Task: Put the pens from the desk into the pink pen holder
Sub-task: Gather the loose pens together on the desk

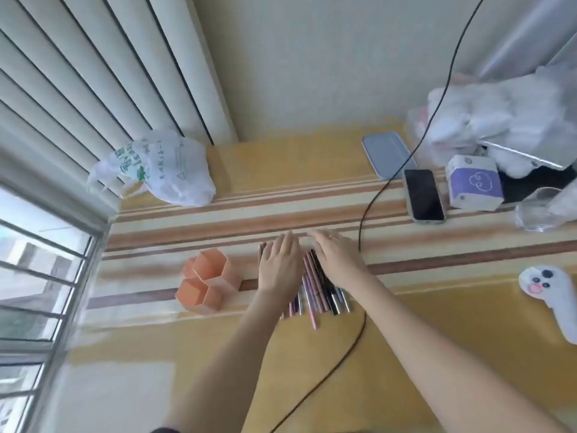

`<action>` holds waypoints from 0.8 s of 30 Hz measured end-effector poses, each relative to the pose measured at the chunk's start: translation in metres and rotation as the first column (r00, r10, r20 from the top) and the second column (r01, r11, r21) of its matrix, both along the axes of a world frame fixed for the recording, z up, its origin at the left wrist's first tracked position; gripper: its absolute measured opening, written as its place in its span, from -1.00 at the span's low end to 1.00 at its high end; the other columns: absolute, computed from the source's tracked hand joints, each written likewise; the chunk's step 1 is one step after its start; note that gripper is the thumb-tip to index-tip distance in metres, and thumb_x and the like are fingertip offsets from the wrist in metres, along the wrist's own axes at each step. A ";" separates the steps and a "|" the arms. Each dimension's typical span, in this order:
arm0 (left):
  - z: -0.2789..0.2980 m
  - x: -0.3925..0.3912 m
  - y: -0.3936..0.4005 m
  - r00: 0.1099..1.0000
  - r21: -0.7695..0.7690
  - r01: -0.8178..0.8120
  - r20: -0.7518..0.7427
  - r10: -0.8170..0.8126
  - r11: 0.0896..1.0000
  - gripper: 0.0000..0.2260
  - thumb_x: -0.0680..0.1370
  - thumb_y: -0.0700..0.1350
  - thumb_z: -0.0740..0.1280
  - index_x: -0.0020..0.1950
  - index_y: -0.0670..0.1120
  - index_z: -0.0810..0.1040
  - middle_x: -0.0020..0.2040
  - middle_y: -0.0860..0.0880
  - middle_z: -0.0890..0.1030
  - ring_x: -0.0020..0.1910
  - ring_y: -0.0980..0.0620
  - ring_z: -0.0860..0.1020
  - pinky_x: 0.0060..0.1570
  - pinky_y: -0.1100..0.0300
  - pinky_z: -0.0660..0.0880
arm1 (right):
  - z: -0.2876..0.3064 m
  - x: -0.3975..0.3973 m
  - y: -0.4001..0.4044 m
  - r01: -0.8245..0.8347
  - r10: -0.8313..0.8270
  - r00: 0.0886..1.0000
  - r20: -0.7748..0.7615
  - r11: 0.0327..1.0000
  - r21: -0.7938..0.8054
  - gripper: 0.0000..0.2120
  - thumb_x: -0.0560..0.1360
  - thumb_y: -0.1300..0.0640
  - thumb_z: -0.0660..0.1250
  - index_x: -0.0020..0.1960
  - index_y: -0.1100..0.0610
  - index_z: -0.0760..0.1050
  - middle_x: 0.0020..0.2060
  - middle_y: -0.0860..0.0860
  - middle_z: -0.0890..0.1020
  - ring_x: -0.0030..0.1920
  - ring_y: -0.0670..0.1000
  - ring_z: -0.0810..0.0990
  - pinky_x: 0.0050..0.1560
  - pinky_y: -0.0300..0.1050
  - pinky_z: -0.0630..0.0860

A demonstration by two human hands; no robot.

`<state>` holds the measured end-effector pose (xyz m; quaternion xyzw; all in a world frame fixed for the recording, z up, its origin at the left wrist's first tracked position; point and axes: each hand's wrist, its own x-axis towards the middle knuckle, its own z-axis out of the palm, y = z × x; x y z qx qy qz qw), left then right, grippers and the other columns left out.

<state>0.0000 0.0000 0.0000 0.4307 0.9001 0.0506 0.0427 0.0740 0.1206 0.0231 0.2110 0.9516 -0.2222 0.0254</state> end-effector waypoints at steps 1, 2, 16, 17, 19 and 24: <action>-0.016 -0.001 -0.002 0.999 0.024 -0.039 -0.034 0.040 0.999 -0.63 0.54 -0.08 0.16 0.31 -0.19 0.45 0.30 -0.10 0.52 0.30 -0.08 0.46 0.28 0.00 0.37 | -0.013 -0.004 -0.005 0.008 -0.008 1.000 0.009 1.000 -0.011 -0.63 0.67 0.10 0.00 0.46 0.07 0.29 0.41 0.05 0.44 0.44 0.07 0.35 0.35 0.01 0.37; -0.029 -0.003 -0.004 0.998 0.042 -0.065 -0.010 0.066 0.997 -0.58 0.59 -0.04 0.07 0.40 -0.18 0.36 0.41 -0.08 0.41 0.40 -0.07 0.35 0.38 0.00 0.24 | -0.027 -0.009 -0.008 0.020 -0.020 1.000 -0.005 1.000 -0.017 -0.62 0.68 0.08 -0.01 0.47 0.05 0.26 0.46 0.03 0.37 0.50 0.05 0.25 0.44 0.02 0.27; -0.087 -0.007 -0.007 0.996 0.294 -0.055 -0.049 0.072 0.954 -0.43 0.56 0.09 -0.22 0.51 -0.10 0.13 0.52 -0.09 0.19 0.52 -0.03 0.07 0.49 0.00 -0.11 | -0.099 -0.023 -0.022 0.048 -0.027 0.983 -0.179 0.992 0.114 -0.58 0.67 0.05 -0.07 0.51 -0.02 0.19 0.53 -0.08 0.20 0.56 -0.06 0.02 0.53 0.03 -0.05; -0.087 -0.008 -0.006 0.997 0.304 -0.040 -0.048 0.057 0.952 -0.44 0.56 0.08 -0.21 0.51 -0.08 0.15 0.52 -0.08 0.19 0.53 -0.03 0.06 0.49 0.01 -0.12 | -0.099 -0.023 -0.023 0.048 -0.023 0.981 -0.194 0.991 0.123 -0.58 0.67 0.04 -0.08 0.51 -0.02 0.18 0.53 -0.07 0.21 0.55 -0.06 0.04 0.52 0.04 -0.03; -0.083 -0.007 -0.010 0.999 0.398 -0.027 0.026 0.018 0.917 -0.51 0.57 0.00 -0.10 0.45 -0.08 0.29 0.46 -0.09 0.32 0.49 -0.06 0.16 0.47 0.01 -0.06 | -0.096 -0.021 -0.025 0.031 -0.004 0.979 -0.205 0.991 0.128 -0.57 0.67 0.02 -0.07 0.53 -0.01 0.14 0.51 -0.03 0.27 0.54 -0.01 0.11 0.50 0.08 0.04; -0.072 -0.003 -0.035 0.981 0.692 -0.169 0.189 0.051 0.701 -0.68 0.59 -0.12 0.15 0.32 -0.11 0.47 0.25 -0.12 0.56 0.28 -0.08 0.45 0.22 0.11 0.37 | -0.093 -0.010 -0.027 0.044 -0.031 0.964 -0.265 0.998 0.043 -0.54 0.66 -0.03 -0.01 0.55 -0.03 0.11 0.35 0.15 0.49 0.34 0.19 0.45 0.32 0.08 0.37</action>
